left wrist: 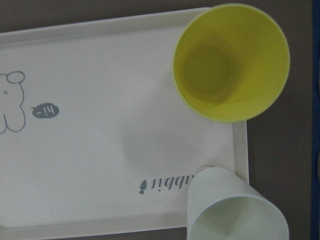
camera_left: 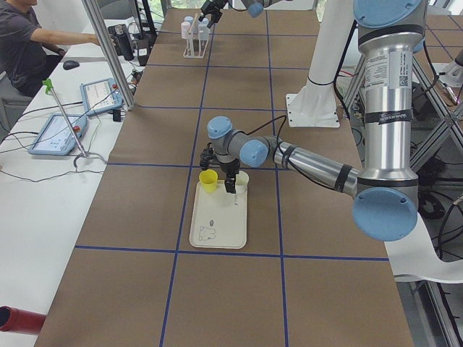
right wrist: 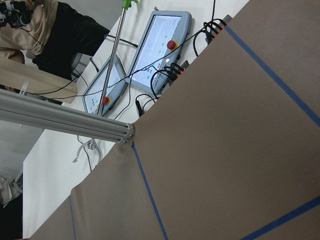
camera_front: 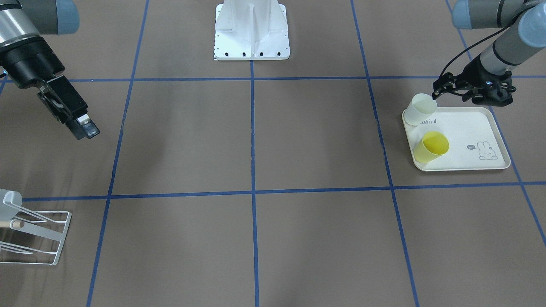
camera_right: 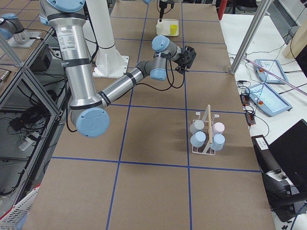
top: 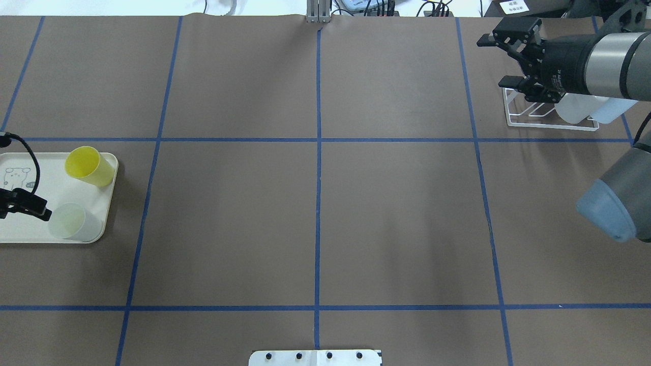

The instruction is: Transfer IKEA cup to right arm and place on rack

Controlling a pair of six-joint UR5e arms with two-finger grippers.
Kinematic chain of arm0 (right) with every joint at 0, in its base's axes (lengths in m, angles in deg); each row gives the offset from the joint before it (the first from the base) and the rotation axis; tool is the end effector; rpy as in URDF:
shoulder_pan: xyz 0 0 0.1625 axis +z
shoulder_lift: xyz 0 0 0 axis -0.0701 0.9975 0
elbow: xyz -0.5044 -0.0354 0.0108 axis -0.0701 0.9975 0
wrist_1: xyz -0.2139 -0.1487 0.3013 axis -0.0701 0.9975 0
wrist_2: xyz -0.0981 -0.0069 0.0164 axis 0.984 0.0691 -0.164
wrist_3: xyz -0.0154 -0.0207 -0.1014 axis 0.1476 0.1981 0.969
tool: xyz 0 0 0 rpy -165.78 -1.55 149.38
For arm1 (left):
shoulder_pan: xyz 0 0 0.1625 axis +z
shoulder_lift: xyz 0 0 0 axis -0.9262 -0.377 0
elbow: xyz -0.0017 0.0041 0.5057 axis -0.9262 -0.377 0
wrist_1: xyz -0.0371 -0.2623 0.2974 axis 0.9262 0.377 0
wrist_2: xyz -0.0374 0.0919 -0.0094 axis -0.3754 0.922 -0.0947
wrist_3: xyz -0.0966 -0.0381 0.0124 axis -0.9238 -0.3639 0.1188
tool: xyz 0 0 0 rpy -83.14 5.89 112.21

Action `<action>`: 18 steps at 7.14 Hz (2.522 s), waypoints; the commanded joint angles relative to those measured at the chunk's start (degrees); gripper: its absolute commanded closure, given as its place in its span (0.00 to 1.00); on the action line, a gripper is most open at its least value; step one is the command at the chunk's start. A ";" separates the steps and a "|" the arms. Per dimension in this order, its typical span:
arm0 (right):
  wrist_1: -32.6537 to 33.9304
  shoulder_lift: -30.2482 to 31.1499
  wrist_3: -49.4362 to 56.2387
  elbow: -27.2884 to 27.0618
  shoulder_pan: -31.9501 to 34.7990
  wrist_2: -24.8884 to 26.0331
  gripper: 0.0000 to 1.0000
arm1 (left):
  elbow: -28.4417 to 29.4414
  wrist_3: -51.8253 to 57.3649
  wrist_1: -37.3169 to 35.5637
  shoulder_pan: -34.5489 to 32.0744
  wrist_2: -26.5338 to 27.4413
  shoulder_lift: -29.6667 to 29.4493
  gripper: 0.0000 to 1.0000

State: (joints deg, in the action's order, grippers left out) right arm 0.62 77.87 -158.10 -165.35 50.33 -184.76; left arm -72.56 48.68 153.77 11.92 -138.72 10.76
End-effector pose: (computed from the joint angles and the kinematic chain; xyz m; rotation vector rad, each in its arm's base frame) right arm -0.2214 -0.4893 0.3735 0.2631 -1.3812 0.8073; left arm 0.1697 -0.3642 0.6145 -0.0353 0.8706 0.0810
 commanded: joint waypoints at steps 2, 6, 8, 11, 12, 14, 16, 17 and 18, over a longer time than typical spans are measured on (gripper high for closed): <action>0.00 0.09 0.52 0.33 -0.03 -0.09 0.00 | 2.45 -6.86 8.26 0.65 -0.23 -0.34 0.00; 0.00 0.09 0.52 0.33 -0.03 -0.09 0.00 | 6.67 -8.63 8.17 1.43 -0.15 -4.32 0.07; 0.00 0.09 0.52 0.24 -0.03 -0.18 0.00 | 6.23 -8.36 8.17 2.14 -0.15 -4.40 0.17; 0.00 0.09 0.52 0.15 -0.03 -0.18 0.00 | 5.70 -8.45 8.17 2.75 -0.41 -4.14 0.20; 0.00 0.18 0.52 0.24 -0.03 -0.18 0.00 | 5.70 -8.63 8.17 3.54 -0.32 -4.05 0.29; 0.00 0.18 0.52 0.33 -0.03 -0.18 0.00 | 5.62 -8.72 8.17 4.68 -0.32 -3.88 0.35; 0.00 0.18 0.52 0.33 -0.12 -0.09 0.00 | 5.62 -8.72 8.17 4.78 -0.41 -3.35 0.73; 0.00 0.18 0.52 0.33 -0.12 -0.18 0.00 | 5.18 -8.72 8.17 4.52 -0.41 -3.18 1.00; 0.00 0.18 0.52 0.33 -0.12 -0.09 0.00 | 4.22 -8.72 8.08 3.99 -0.67 -2.91 1.00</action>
State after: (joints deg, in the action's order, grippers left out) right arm 0.62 78.05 -157.58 -165.02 50.23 -184.90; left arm -67.46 39.97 161.92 16.38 -139.19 7.53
